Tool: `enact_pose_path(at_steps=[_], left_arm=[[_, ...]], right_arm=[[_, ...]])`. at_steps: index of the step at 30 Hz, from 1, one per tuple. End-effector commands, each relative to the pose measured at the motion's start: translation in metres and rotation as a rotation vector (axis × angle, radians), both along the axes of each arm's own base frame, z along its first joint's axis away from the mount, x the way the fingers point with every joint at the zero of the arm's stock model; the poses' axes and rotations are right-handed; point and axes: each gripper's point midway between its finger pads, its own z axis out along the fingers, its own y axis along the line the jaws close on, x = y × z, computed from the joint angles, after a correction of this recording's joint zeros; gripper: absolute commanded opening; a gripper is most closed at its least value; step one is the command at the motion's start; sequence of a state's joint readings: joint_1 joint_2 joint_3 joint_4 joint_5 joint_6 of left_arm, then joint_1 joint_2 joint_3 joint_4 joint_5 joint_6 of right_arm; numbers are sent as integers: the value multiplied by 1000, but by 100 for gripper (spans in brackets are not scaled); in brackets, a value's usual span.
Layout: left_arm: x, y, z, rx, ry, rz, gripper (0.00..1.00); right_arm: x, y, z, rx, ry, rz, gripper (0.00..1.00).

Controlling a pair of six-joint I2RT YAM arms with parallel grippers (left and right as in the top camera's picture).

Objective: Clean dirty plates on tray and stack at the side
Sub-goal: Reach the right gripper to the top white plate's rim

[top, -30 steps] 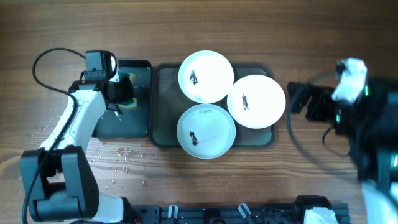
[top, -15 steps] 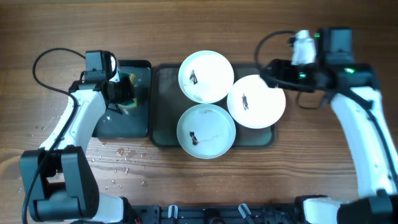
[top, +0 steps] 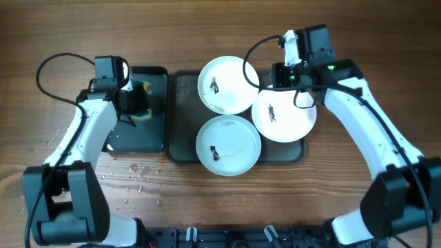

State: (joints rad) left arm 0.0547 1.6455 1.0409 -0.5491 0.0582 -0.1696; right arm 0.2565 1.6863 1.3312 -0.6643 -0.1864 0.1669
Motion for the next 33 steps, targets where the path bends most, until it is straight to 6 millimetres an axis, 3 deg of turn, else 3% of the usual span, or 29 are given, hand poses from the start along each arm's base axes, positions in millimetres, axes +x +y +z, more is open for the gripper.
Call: enact_pose_path(at_steps=[1,3,7,19,33], left_arm=[[5,0,9,-9,-32,0,4],[5,0,9,-9,-32,0,4],[5,0,8,-9,-32,0,4],[5,0,8,-9,-32,0,4],[6,0,8,-9,-35,0,4]], right_arm=[[15,3,-17,-24,-1,1,29],[22,6,-26,-23,-5,2,40],[28,7,-43,-26,9,3,46],[38,19,-93,-41,57,24,36],[43,25,-103,-23,48,39,22]])
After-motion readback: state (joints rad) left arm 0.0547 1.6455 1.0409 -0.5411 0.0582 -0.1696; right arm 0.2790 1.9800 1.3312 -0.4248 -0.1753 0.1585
